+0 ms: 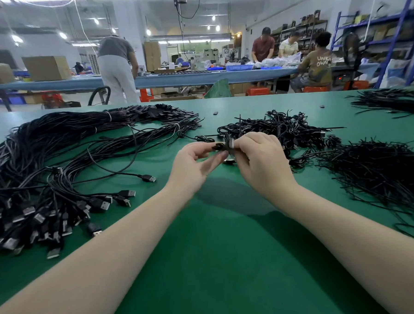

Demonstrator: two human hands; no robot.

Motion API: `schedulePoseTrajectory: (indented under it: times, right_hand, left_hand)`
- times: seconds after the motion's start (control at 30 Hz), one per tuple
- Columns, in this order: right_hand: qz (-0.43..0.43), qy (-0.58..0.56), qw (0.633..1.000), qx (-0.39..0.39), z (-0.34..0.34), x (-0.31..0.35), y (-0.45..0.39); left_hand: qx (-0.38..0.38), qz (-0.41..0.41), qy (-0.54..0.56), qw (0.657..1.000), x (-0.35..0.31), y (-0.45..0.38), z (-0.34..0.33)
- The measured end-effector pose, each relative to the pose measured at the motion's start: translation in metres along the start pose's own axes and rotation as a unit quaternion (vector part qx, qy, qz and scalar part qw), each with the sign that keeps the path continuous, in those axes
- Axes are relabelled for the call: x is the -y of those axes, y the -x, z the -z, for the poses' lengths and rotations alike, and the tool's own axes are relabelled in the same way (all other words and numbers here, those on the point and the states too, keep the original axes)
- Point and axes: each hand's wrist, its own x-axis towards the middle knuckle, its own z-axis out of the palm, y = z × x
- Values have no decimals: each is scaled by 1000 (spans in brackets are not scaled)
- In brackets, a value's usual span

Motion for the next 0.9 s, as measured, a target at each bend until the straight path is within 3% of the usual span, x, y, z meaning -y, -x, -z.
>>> schedulePoseTrajectory:
  times: [0.1, 0.17, 0.3, 0.57, 0.77, 0.9]
  right_hand:
    - [8, -7, 1000, -15, 0, 5, -1]
    - [30, 5, 999, -29, 2, 6, -2]
    - [116, 93, 988, -48, 3, 1, -2]
    - [-16, 18, 999, -26, -1, 2, 5]
    - [-28, 21, 999, -23, -2, 2, 6]
    - [-20, 38, 997, -57, -5, 3, 6]
  left_hand:
    - [-21, 10, -4, 1000, -1, -1, -1]
    - [-34, 74, 54, 995, -3, -3, -5]
    - [-4, 226, 227, 947, -10, -2, -6]
    - [108, 149, 119, 976, -4, 3, 3]
    - [29, 55, 32, 998, 5, 4, 0]
    - [-17, 71, 12, 997, 6, 2, -2]
